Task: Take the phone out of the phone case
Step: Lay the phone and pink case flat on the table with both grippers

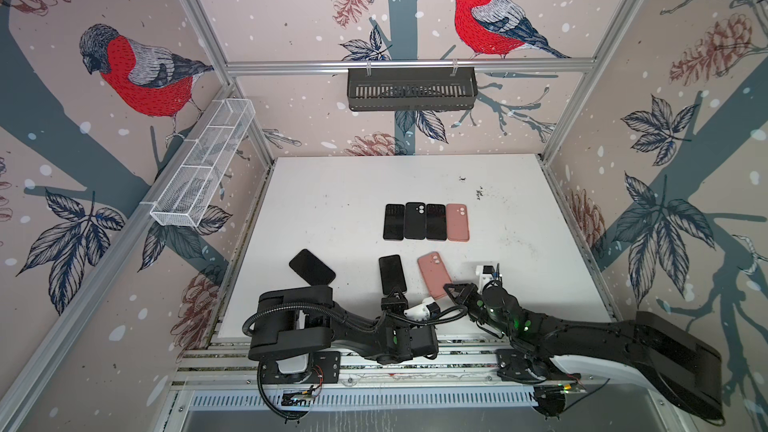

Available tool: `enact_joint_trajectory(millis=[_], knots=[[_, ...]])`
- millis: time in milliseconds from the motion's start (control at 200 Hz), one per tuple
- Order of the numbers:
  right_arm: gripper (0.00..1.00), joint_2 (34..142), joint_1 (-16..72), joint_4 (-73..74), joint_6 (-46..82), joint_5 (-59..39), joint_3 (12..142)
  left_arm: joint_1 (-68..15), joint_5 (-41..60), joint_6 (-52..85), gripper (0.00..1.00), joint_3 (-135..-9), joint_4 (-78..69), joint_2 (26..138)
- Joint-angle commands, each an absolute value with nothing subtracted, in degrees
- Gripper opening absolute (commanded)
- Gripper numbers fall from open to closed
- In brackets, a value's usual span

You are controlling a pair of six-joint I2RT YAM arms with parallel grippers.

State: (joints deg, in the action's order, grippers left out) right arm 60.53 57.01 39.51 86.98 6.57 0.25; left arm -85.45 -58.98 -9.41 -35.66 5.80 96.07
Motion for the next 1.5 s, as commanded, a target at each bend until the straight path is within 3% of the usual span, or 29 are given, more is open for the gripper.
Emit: enact_joint_trajectory(millis=[0,60,110,215,295,355,370,400,916,1041,1186,1291,1496], knots=[[0.42,62.45,58.21,43.91,87.54,8.37,0.84,-85.69,-56.62,-7.16,0.36,-35.96,7.47,96.00],[0.54,63.28,58.58,43.66,87.38,8.53,1.52,-85.76,-56.23,-6.72,0.53,-35.98,7.80,95.59],[0.61,63.87,58.70,43.84,87.37,8.28,1.67,-85.78,-55.72,-6.53,0.77,-35.87,8.15,95.24],[0.72,64.69,58.80,44.71,87.45,6.76,1.32,-86.11,-55.73,-5.75,0.80,-36.19,8.99,94.92],[0.87,64.69,58.93,44.36,85.98,4.37,1.75,-86.41,-55.23,-4.15,0.81,-37.02,10.79,94.30],[0.92,63.83,59.15,42.55,84.93,3.26,2.19,-86.62,-54.34,-3.17,0.81,-37.35,11.96,93.26],[0.93,63.44,59.37,42.13,84.80,3.13,2.20,-86.78,-54.35,-3.09,0.94,-37.35,12.10,92.91],[0.97,62.66,59.59,41.10,84.59,3.08,2.13,-87.09,-54.12,-2.83,0.97,-37.35,12.40,92.22],[1.00,41.26,61.87,18.30,78.06,1.70,1.70,-90.80,-50.09,10.82,0.97,-44.26,20.76,81.48],[1.00,39.58,61.74,16.95,76.05,3.71,1.38,-89.76,-51.65,22.14,0.97,-45.80,23.16,78.24],[1.00,39.81,60.52,10.84,70.07,5.81,4.29,-80.13,-45.85,50.60,0.95,-46.33,35.62,72.62],[0.94,41.94,59.32,8.19,65.16,6.99,6.82,-75.75,-41.53,60.16,0.92,-39.98,35.49,67.58],[0.68,51.98,56.72,6.76,56.77,6.71,12.53,-66.77,-37.02,64.86,0.74,-33.27,34.10,63.28]])
